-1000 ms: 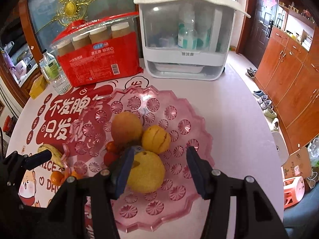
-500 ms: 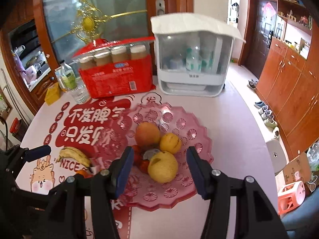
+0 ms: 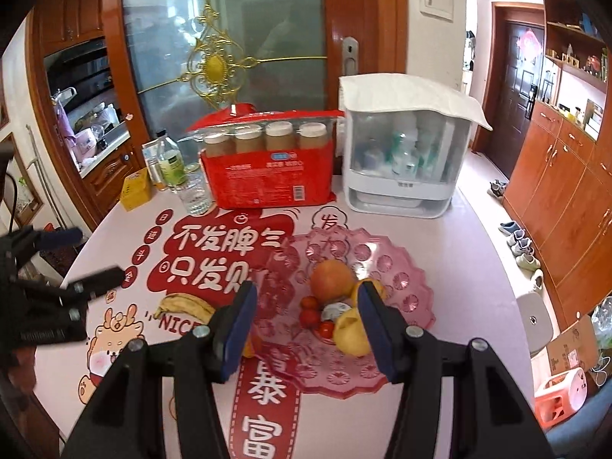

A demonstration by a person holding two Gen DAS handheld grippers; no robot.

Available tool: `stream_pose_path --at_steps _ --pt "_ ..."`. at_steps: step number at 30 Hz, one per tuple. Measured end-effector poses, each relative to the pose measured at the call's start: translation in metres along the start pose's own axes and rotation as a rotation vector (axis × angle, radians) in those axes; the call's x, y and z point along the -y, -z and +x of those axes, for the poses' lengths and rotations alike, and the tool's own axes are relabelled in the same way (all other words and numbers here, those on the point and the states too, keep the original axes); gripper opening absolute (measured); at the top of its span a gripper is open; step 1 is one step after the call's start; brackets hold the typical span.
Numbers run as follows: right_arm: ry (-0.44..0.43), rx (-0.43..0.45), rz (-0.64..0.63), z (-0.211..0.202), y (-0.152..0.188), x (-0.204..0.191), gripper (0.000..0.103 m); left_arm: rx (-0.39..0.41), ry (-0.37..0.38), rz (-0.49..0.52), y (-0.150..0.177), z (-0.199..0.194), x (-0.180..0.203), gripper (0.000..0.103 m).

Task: Organize fruits
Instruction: 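Withdraw both tools from the bowl toward the banana and oranges, then grasp a mandarin orange with the right tool while the left tool grasps the banana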

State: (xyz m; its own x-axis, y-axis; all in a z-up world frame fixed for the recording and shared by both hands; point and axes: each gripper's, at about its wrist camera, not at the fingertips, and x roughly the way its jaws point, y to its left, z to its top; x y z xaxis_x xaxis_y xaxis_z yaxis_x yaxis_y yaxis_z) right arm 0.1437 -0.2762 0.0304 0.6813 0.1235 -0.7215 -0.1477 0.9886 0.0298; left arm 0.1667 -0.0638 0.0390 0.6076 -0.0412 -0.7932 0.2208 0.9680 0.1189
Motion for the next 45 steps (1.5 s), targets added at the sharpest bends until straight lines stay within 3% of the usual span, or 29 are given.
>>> stream_pose_path --at_steps 9,15,25,33,45 --pt "-0.040 -0.016 -0.051 0.004 0.013 -0.057 0.055 -0.001 -0.028 0.071 -0.007 -0.008 -0.037 0.089" --pt "-0.075 -0.064 -0.064 0.023 0.028 -0.089 0.055 -0.040 -0.019 0.148 -0.004 0.014 -0.047 0.089" --pt "-0.082 -0.157 -0.083 0.078 0.067 -0.130 0.055 -0.168 0.028 0.291 0.020 0.096 -0.059 0.089" --pt "-0.082 -0.244 -0.121 0.125 0.094 -0.149 0.055 -0.269 0.134 0.329 0.040 0.162 -0.063 0.089" --pt "-0.052 -0.321 -0.196 0.179 0.114 -0.158 0.055 -0.382 0.214 0.327 0.059 0.235 -0.047 0.089"
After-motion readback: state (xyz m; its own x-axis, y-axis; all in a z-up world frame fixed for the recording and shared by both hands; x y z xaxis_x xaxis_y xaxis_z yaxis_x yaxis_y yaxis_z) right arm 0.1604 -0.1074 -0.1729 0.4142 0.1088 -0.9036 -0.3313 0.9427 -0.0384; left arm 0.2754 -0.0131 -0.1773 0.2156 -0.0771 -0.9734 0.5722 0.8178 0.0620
